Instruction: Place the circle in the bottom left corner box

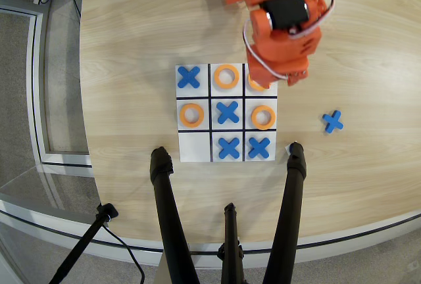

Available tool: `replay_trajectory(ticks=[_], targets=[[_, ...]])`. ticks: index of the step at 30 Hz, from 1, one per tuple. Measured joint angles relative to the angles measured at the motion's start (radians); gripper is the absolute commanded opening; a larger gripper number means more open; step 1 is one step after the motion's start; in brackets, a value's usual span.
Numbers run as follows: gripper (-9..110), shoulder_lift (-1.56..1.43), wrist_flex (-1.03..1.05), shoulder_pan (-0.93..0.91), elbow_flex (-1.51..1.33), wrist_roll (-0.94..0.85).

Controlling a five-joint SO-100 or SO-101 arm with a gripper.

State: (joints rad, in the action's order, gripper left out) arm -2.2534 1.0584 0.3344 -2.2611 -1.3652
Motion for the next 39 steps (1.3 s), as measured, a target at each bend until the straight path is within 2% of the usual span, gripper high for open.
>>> replay_trajectory(ticks=[5,14,15,18,26,33,39], targets=[[15,-0.385,0.123,-0.044,-0.218,-0.049],[15,-0.913,0.106,-0.179,-0.793,-0.155],[12,-0.953,0.101,-0.192,-0.844,-0.156],[0,-1.025,0.101,-0.216,-0.885,-0.160],[0,-1.094,0.225,-0.324,-0.885,-0.166],[0,-1.103,0.236,-0.640,-0.885,-0.163],[0,-1.123,0.236,-1.163,-0.885,-0.161]])
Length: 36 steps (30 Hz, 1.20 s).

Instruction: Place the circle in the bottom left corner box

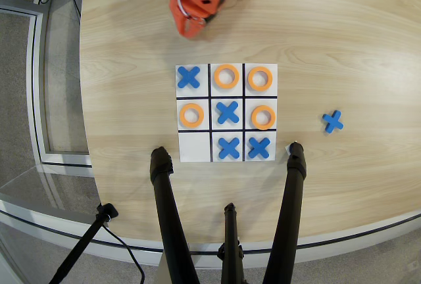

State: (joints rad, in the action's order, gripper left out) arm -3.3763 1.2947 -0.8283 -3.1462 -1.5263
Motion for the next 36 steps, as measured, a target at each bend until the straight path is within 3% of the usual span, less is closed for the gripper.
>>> replay_trajectory(ticks=[7,10,36], targets=[[0,0.000,0.000,-0.586,0.000,-0.002],[0,0.000,0.000,-0.698,0.000,-0.002],[0,0.000,0.000,-0.729,-0.002,-0.002]])
